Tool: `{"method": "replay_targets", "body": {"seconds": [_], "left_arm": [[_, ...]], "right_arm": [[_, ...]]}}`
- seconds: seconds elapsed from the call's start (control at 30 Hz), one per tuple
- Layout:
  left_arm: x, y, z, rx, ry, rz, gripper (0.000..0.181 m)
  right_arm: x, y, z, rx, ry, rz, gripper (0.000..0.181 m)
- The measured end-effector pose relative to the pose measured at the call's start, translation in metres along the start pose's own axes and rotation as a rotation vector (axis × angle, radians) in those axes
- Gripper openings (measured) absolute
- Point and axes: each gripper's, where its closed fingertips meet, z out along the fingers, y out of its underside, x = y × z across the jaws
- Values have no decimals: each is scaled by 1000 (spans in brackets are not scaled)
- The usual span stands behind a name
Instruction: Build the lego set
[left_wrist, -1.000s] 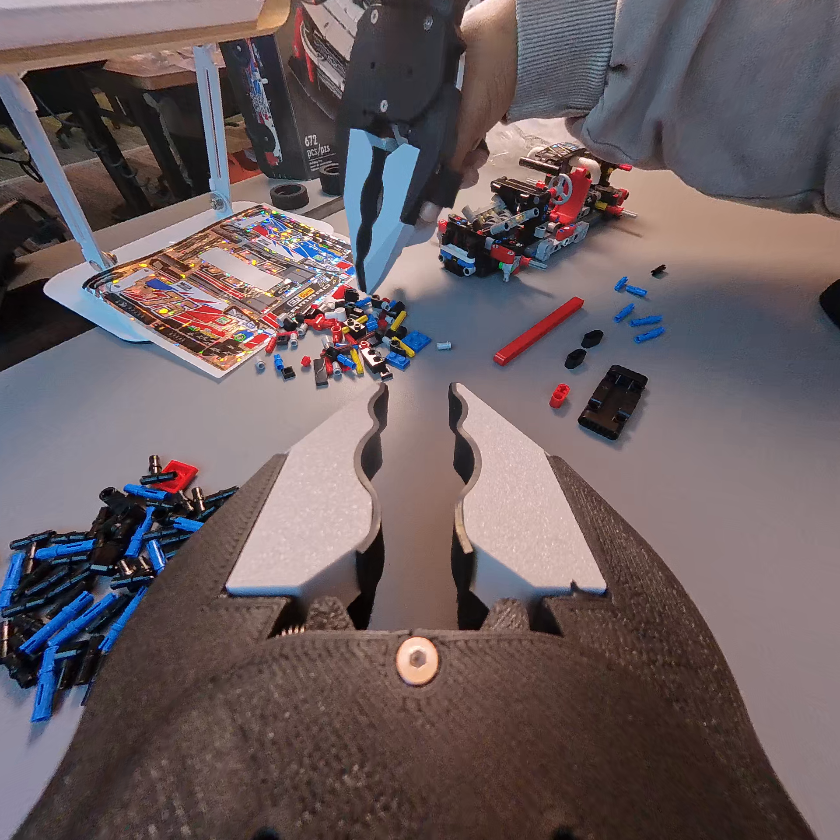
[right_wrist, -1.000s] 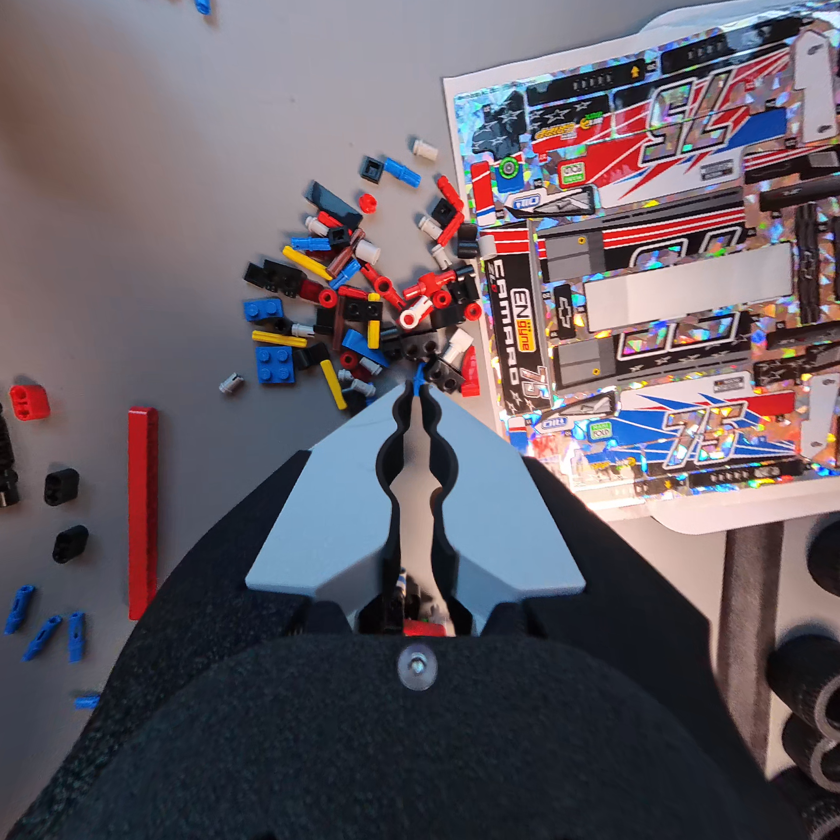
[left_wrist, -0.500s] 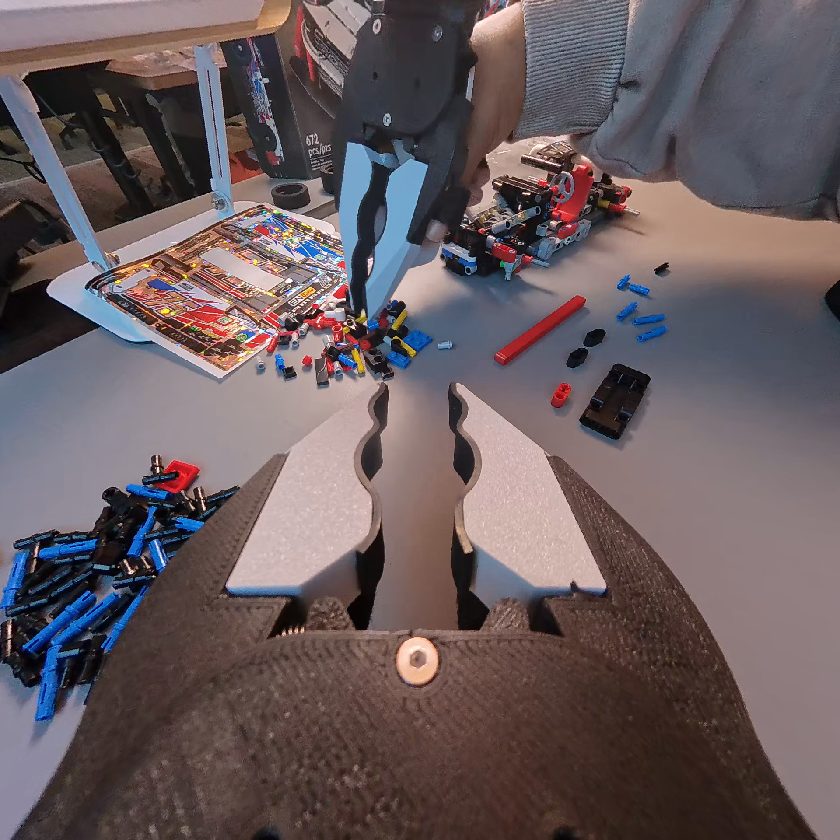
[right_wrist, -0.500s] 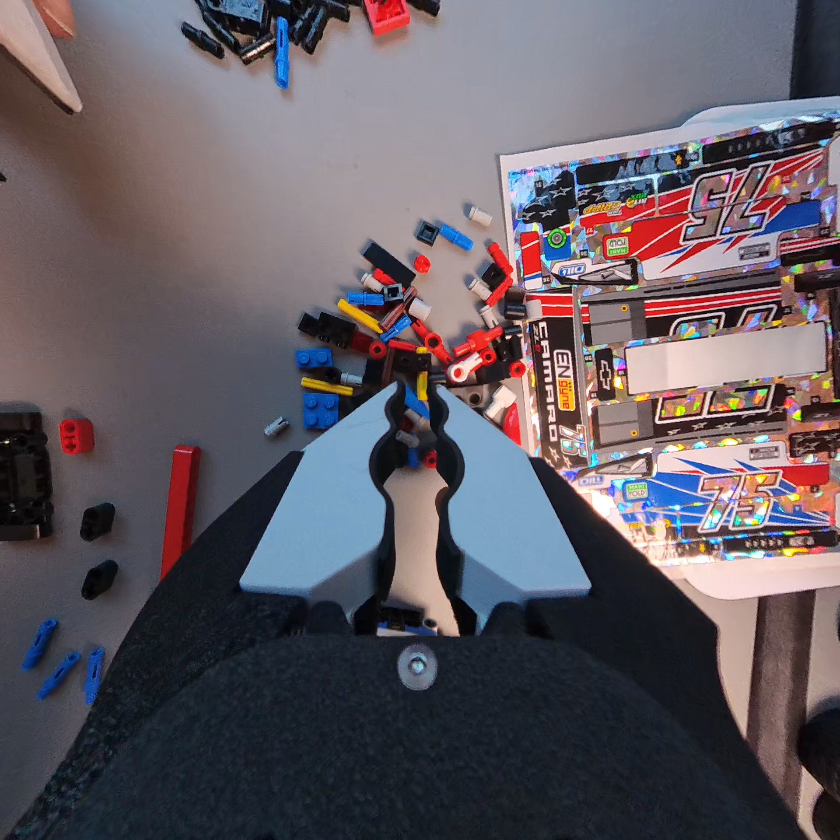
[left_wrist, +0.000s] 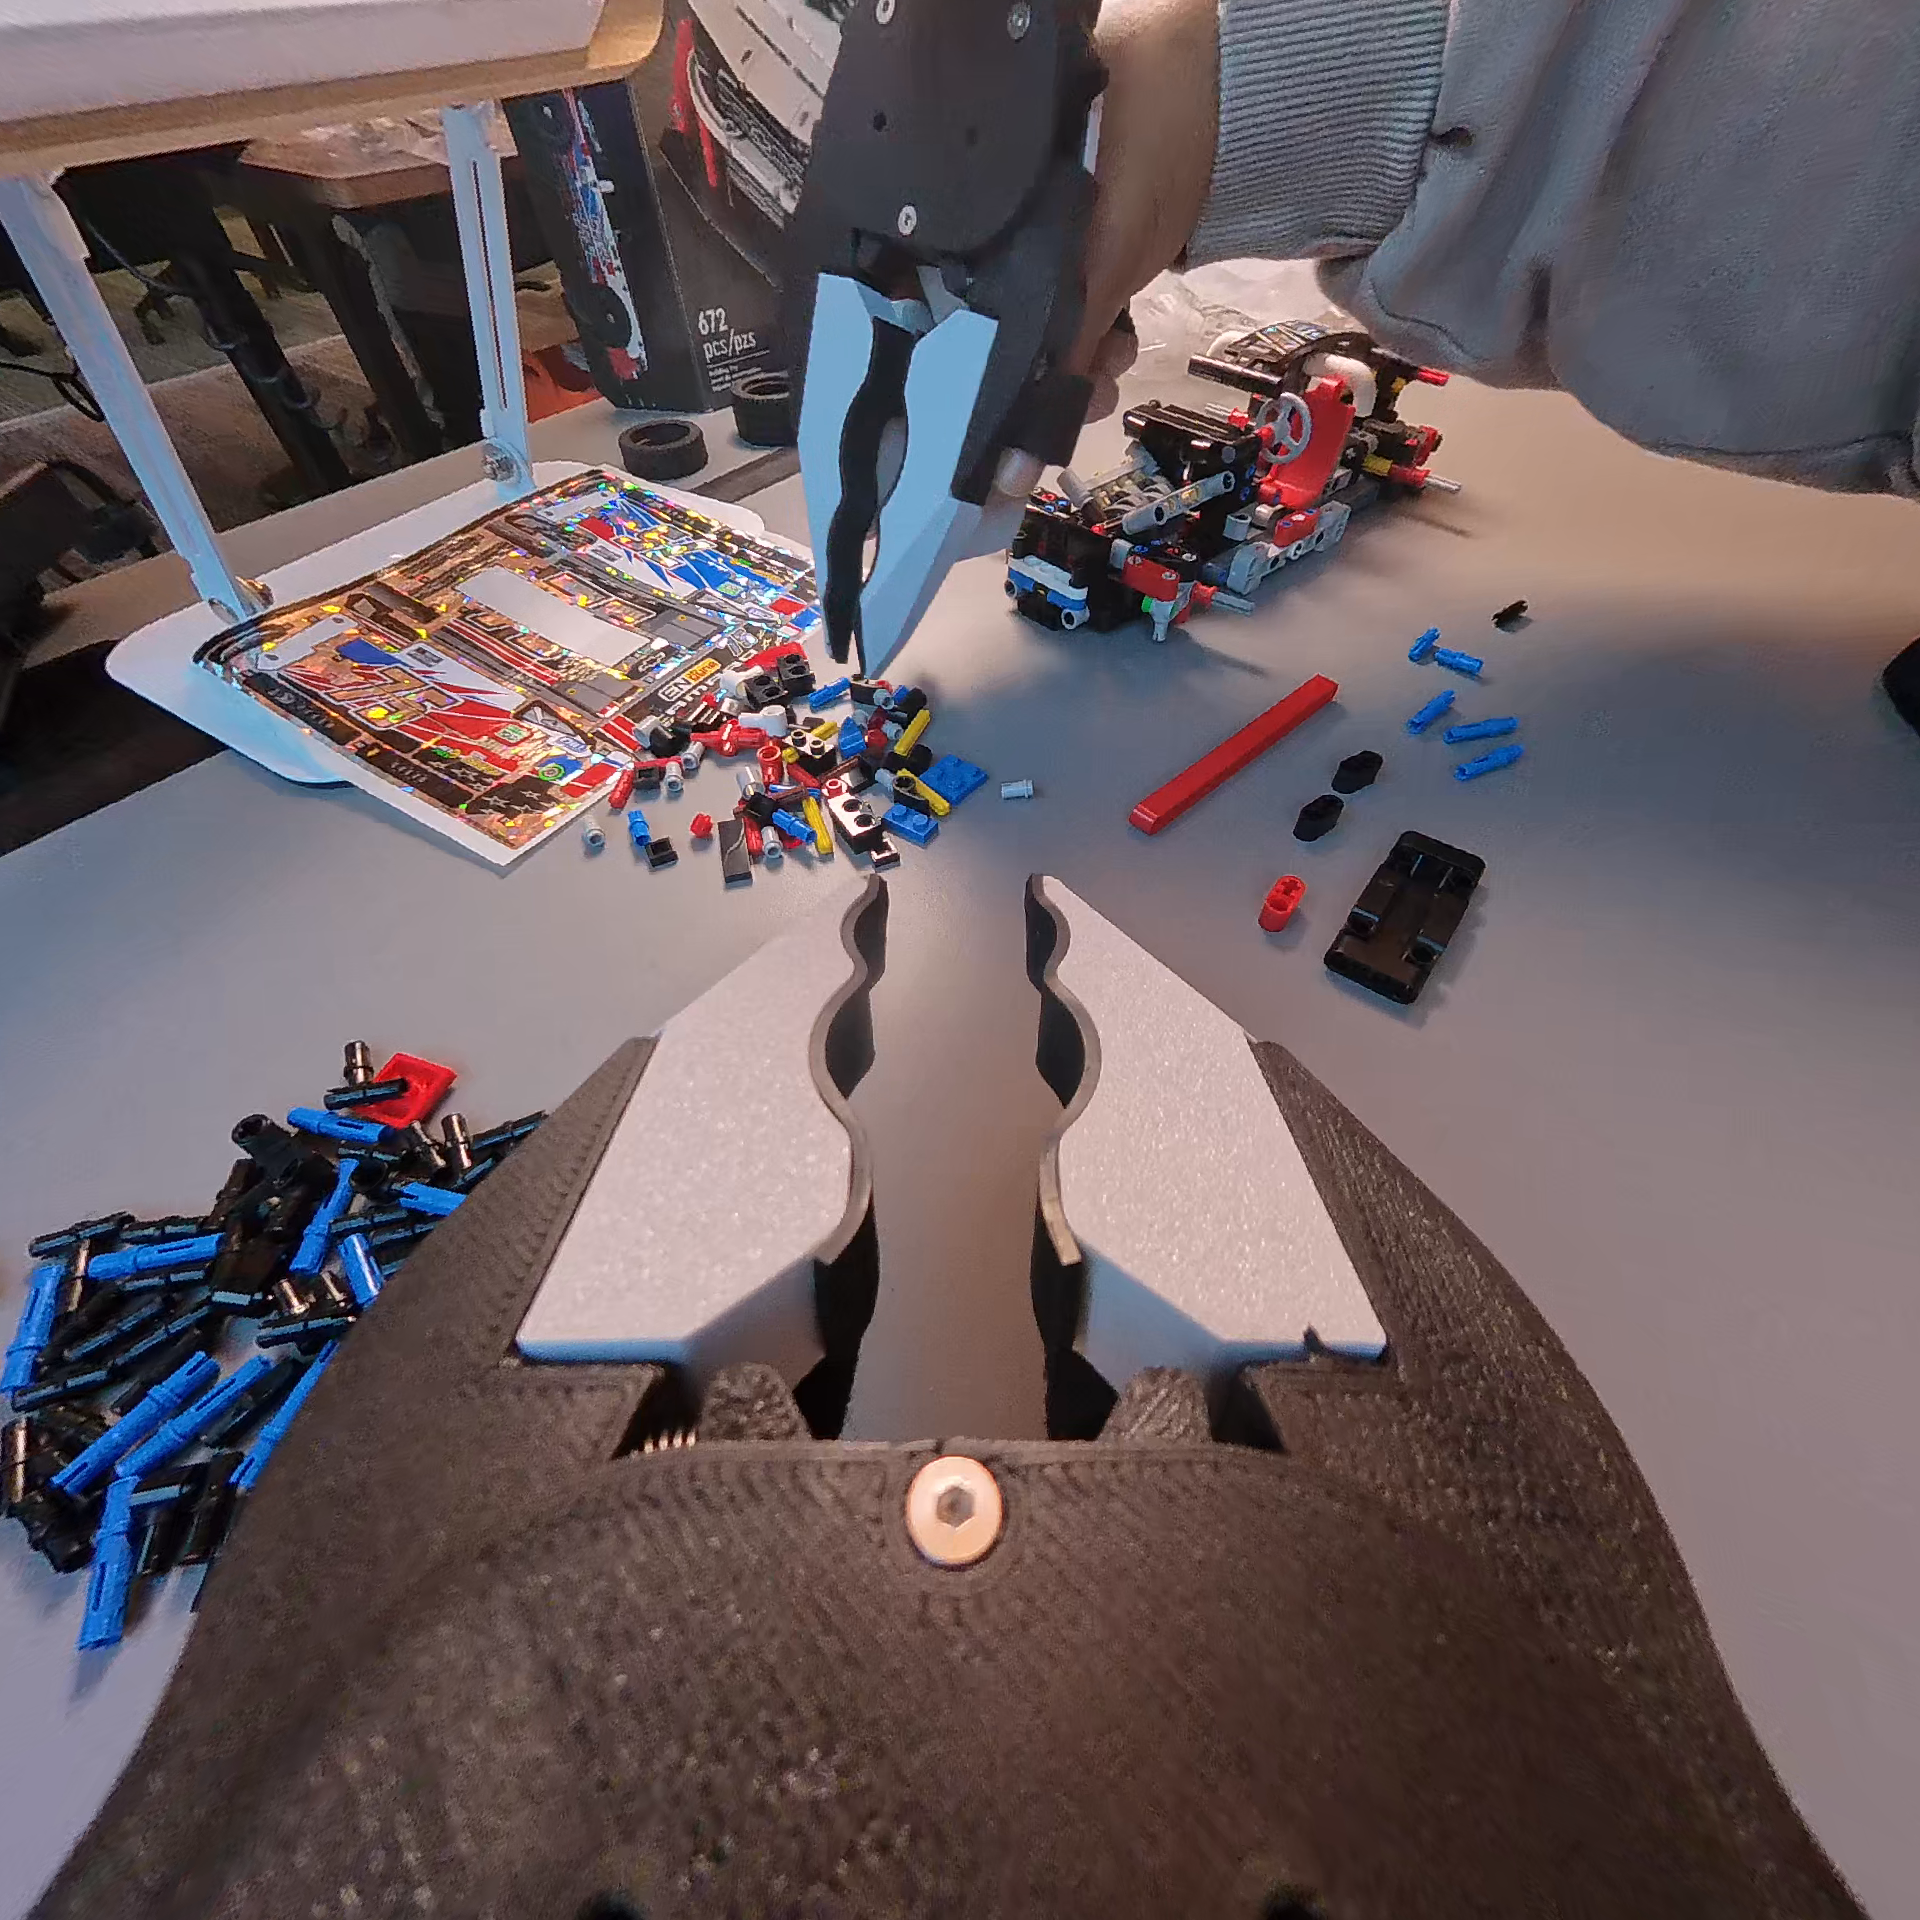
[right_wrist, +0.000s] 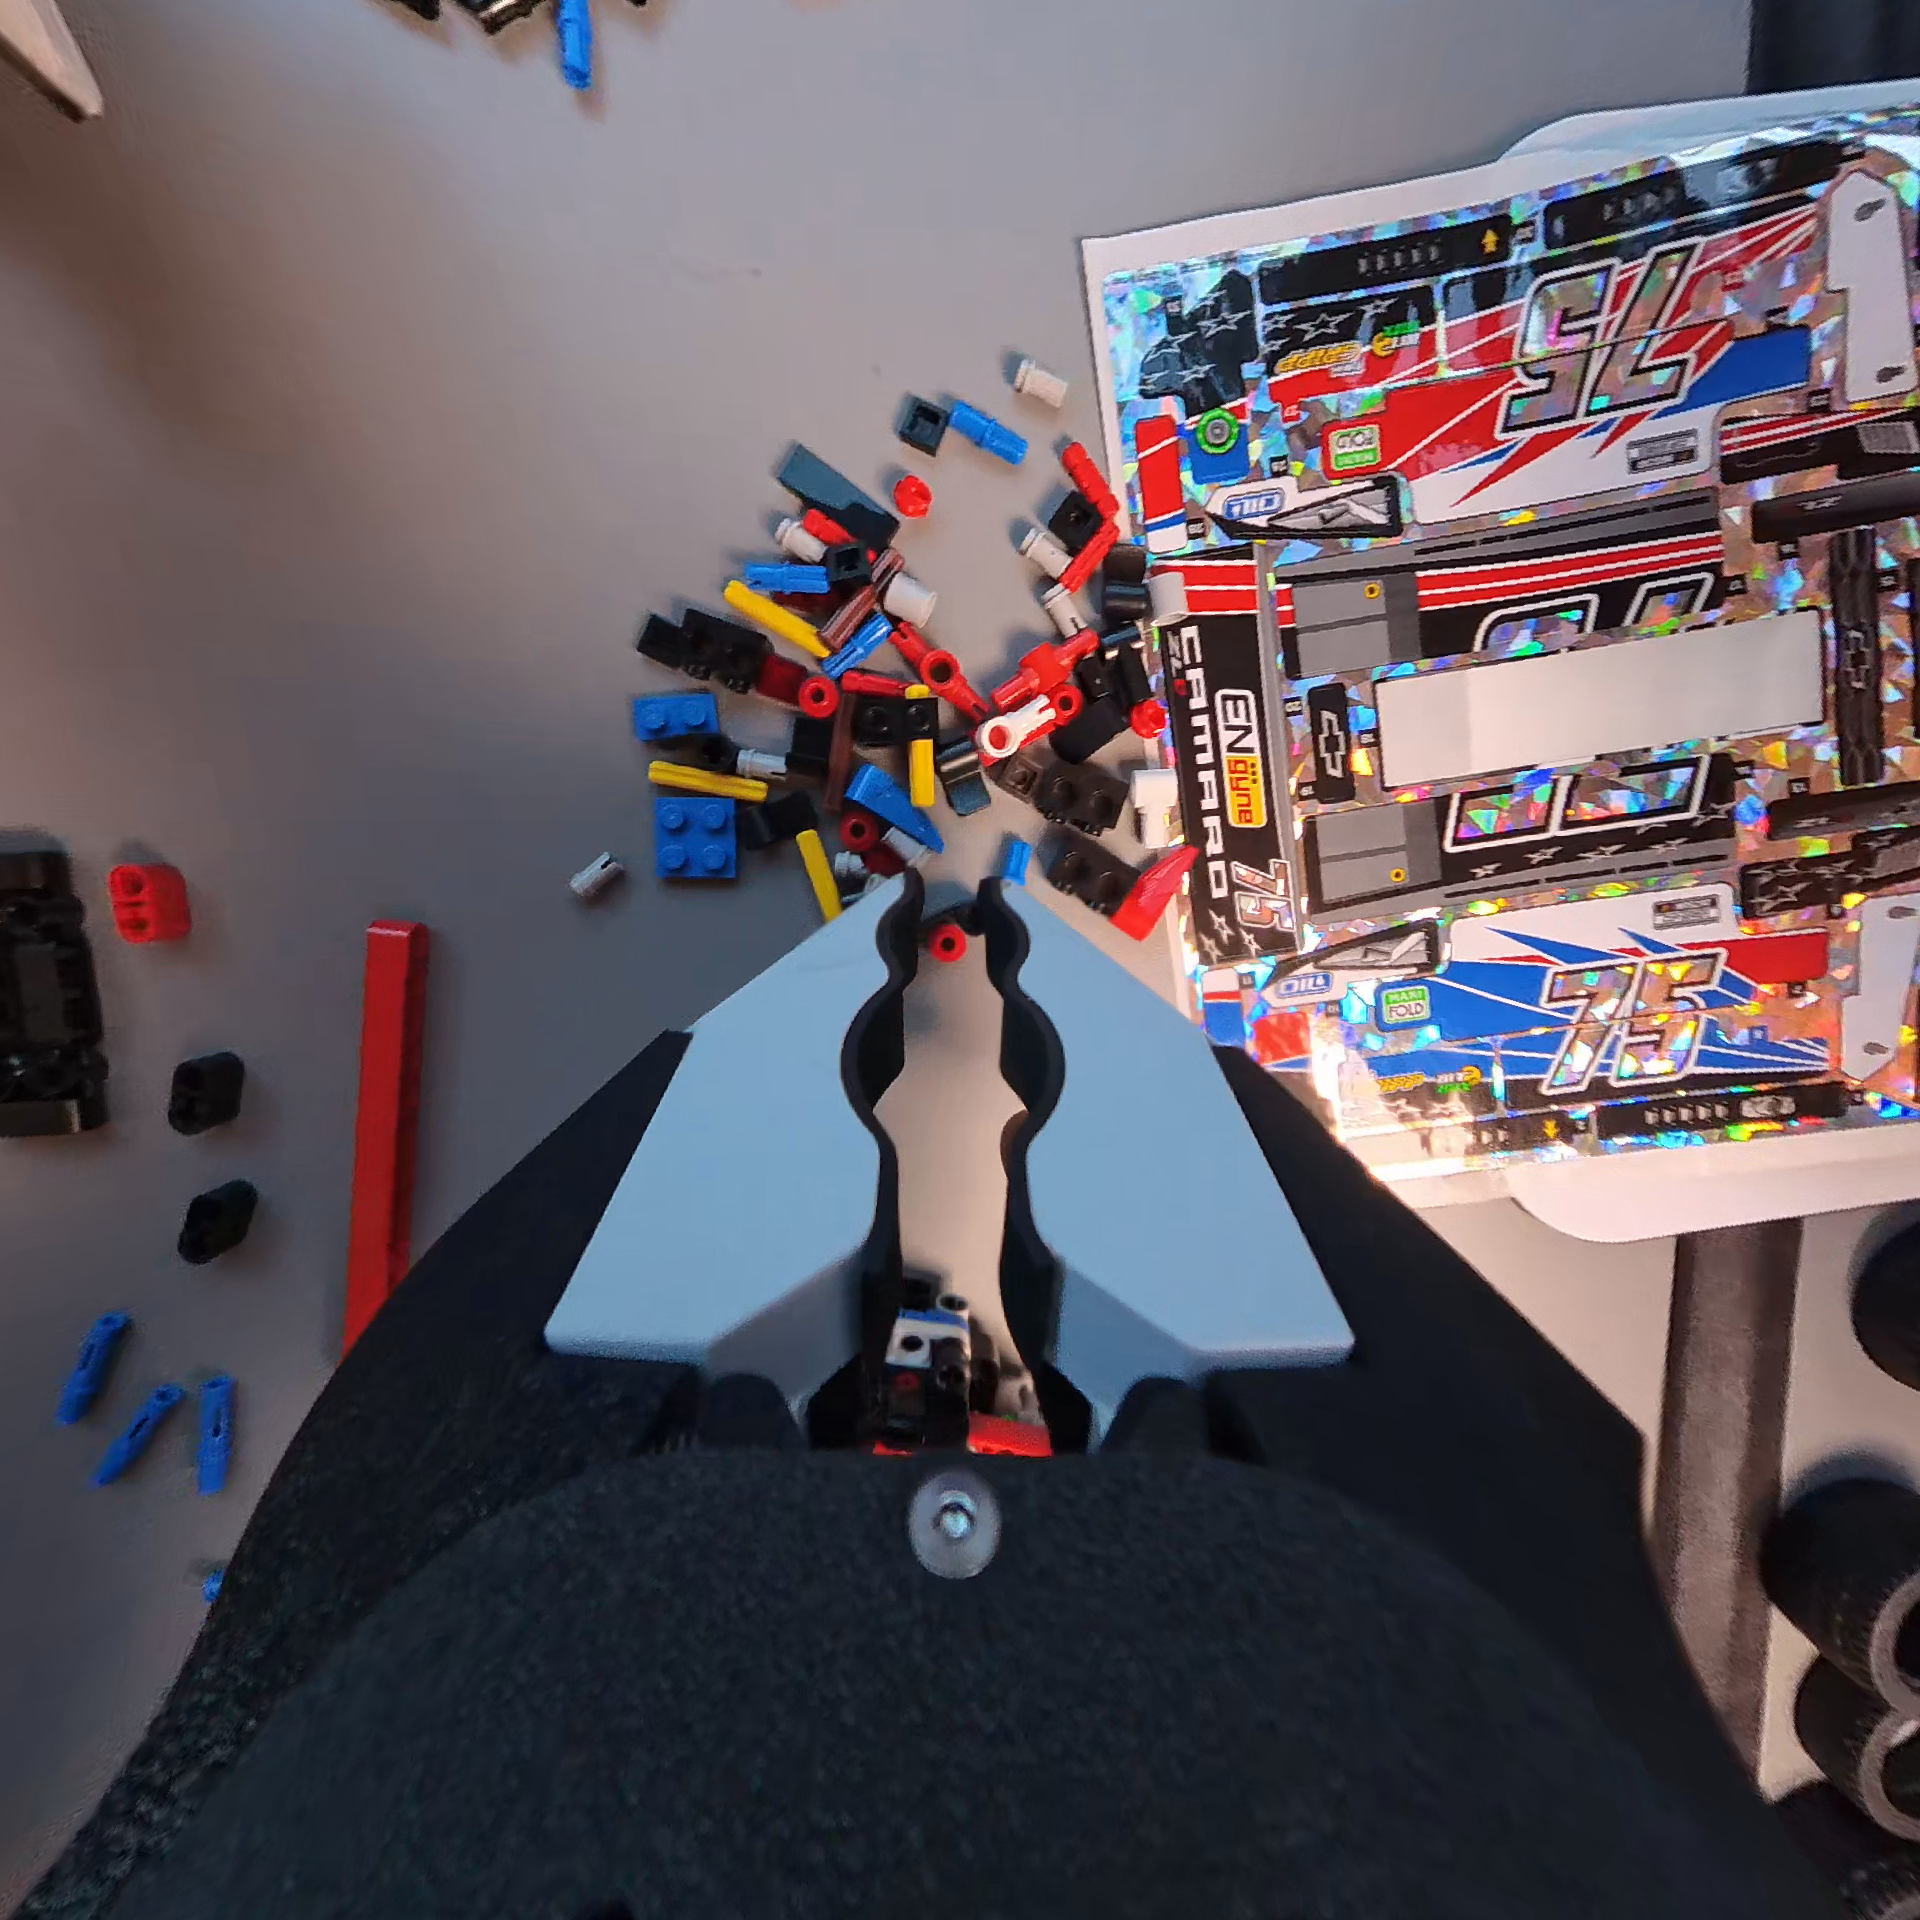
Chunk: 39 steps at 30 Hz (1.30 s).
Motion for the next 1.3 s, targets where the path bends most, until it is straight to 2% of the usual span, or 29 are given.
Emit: {"method": "replay_targets", "body": {"seconds": [0.23,0.5,0.6,0.77,1.07,1.17,1.3], "left_arm": [[4,0,0,-4,13,20,21],[7,2,1,-13,15,54,20],[7,2,1,-14,18,50,20],[8,2,2,-17,20,58,20],[9,2,2,-16,21,61,20],[9,2,2,-16,23,60,20],[9,1,2,-13,24,60,20]], "right_arm": [[-9,4,6,-22,-17,-24,12],[15,9,3,-39,98,-7,0],[16,-2,-1,16,117,0,0],[-8,-26,5,96,65,-42,9],[2,-48,25,135,130,4,9],[-8,-56,30,151,85,1,10],[-20,-54,37,95,46,-44,9]]}}
